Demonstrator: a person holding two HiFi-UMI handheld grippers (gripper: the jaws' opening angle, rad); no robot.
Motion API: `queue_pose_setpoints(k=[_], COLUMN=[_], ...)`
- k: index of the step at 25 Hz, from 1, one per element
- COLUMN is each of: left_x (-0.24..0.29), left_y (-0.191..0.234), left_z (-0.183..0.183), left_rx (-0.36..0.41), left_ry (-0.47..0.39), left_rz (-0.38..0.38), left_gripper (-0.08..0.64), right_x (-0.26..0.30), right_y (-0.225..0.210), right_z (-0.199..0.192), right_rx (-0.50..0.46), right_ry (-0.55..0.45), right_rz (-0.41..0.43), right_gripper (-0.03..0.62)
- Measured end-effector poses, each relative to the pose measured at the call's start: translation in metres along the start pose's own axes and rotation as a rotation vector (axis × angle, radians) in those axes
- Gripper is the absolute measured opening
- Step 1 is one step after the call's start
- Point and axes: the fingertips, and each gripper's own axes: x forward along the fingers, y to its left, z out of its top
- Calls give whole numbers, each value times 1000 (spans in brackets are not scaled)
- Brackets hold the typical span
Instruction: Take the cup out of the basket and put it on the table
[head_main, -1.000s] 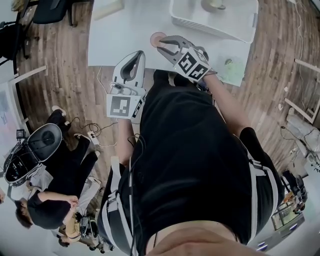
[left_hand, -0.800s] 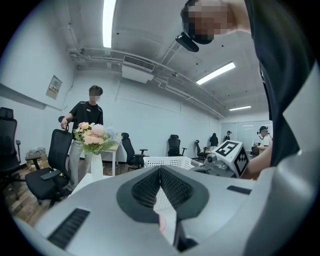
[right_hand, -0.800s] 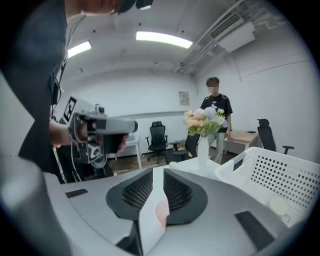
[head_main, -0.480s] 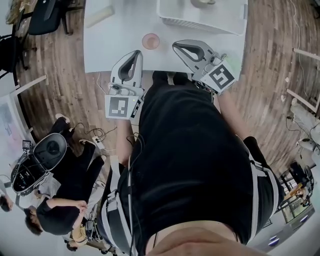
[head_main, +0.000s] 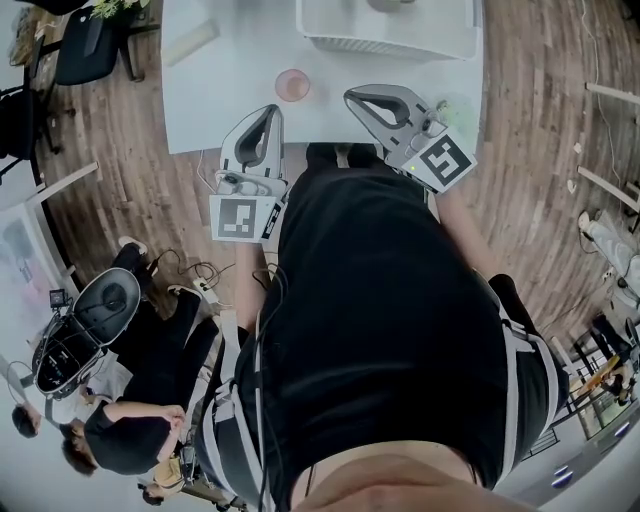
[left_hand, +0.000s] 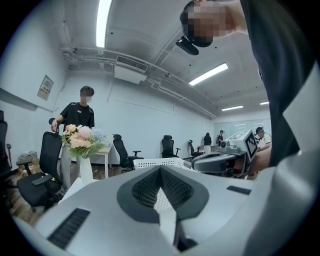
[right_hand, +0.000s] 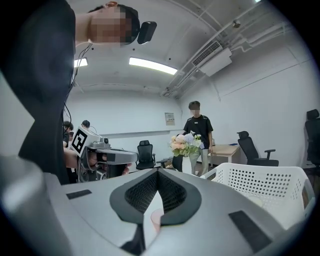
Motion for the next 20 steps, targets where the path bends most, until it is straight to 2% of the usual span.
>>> queue_pose_setpoints(k=[9, 15, 20], left_x=[6, 9, 14], left_y=[-24, -27, -25], left_z=[2, 2, 7], left_rx=[24, 30, 34], left_ry=[-16, -14, -12], left_rz=[-14, -24, -62], left_gripper=[21, 21, 21], right_x=[-15, -15, -11], right_y=[-2, -1, -3], right_z=[1, 4, 12], right_rx=[-11, -18, -23], right_ry=[-5, -8, -20], right_rz=[8, 9, -15], right_gripper=[18, 18, 18])
